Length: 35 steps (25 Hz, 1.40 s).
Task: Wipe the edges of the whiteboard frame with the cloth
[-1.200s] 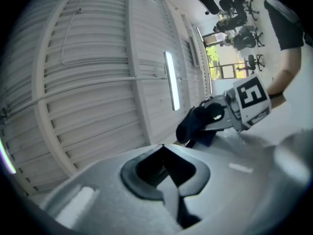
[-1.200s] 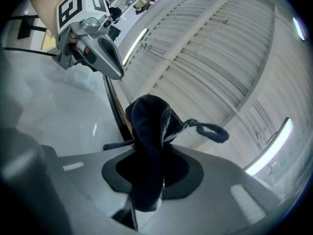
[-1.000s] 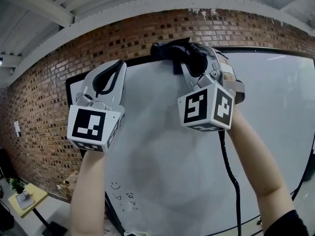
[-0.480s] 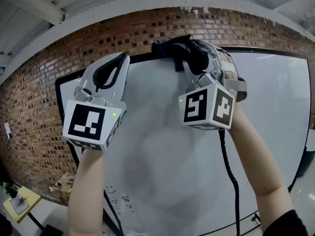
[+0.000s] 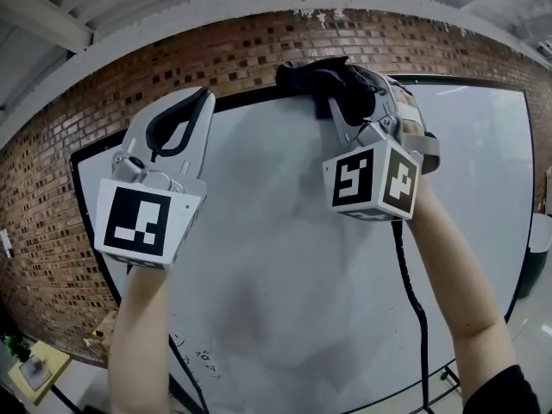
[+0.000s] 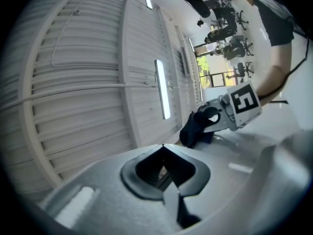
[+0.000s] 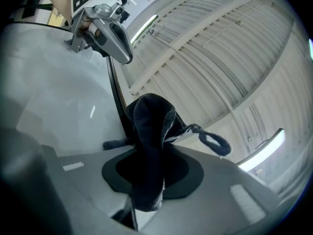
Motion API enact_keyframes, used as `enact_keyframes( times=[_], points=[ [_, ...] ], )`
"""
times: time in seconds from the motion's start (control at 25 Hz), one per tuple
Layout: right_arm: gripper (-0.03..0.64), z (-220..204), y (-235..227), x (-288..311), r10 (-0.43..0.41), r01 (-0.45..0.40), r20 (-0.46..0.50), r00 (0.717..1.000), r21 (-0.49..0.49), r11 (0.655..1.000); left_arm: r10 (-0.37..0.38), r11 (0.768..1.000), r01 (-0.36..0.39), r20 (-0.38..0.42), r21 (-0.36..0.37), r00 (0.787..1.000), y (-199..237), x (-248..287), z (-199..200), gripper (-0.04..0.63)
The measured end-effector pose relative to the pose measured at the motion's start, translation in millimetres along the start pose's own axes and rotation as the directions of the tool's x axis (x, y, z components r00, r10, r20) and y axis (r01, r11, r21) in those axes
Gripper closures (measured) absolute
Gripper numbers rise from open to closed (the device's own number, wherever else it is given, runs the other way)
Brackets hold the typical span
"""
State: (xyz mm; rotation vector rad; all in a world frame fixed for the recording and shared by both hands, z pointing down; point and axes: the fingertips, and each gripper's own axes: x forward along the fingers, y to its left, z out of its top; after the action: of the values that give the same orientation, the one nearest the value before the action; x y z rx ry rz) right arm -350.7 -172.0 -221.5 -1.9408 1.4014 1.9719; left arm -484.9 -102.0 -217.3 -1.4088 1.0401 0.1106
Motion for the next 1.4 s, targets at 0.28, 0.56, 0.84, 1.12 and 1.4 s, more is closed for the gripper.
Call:
enact_keyframes(
  times=[0.28,0.56,0.84,1.12,1.4],
  points=[
    [0.532,-53.3,-24.4,-11.0,0.013,-0.013,0.012,1.000,0.038,0.999,0.024,0.999,-0.023,-0.027,0.038,0.999,-43.0,31.4,17.8,0.592],
    [0.532,-101.7,-52.2,-16.3,0.012,-0.013,0.053,0.999,0.014,1.000,0.048,0.998,-0.045,-0.058,0.045,0.997,-89.5,73.0,37.3,0.592],
    [0.532,-156.1,-73.4,-23.8,0.010,-0.011,0.057,0.998,0.017,1.000,0.029,0.993,-0.019,-0.090,0.118,0.996,-137.0,104.6,44.0,0.592],
    [0.532,-182.2,-82.1,-30.3,0.040,-0.037,0.088,0.995,-0.036,0.999,0.045,0.994,-0.032,-0.118,0.105,0.992,-163.0,132.8,46.1,0.592],
    [0.532,-203.7,-112.9,-31.8,-0.014,0.010,0.079,0.997,0.048,0.999,0.026,0.997,-0.017,-0.100,0.082,0.995,-170.7,145.6,55.2,0.592]
  ],
)
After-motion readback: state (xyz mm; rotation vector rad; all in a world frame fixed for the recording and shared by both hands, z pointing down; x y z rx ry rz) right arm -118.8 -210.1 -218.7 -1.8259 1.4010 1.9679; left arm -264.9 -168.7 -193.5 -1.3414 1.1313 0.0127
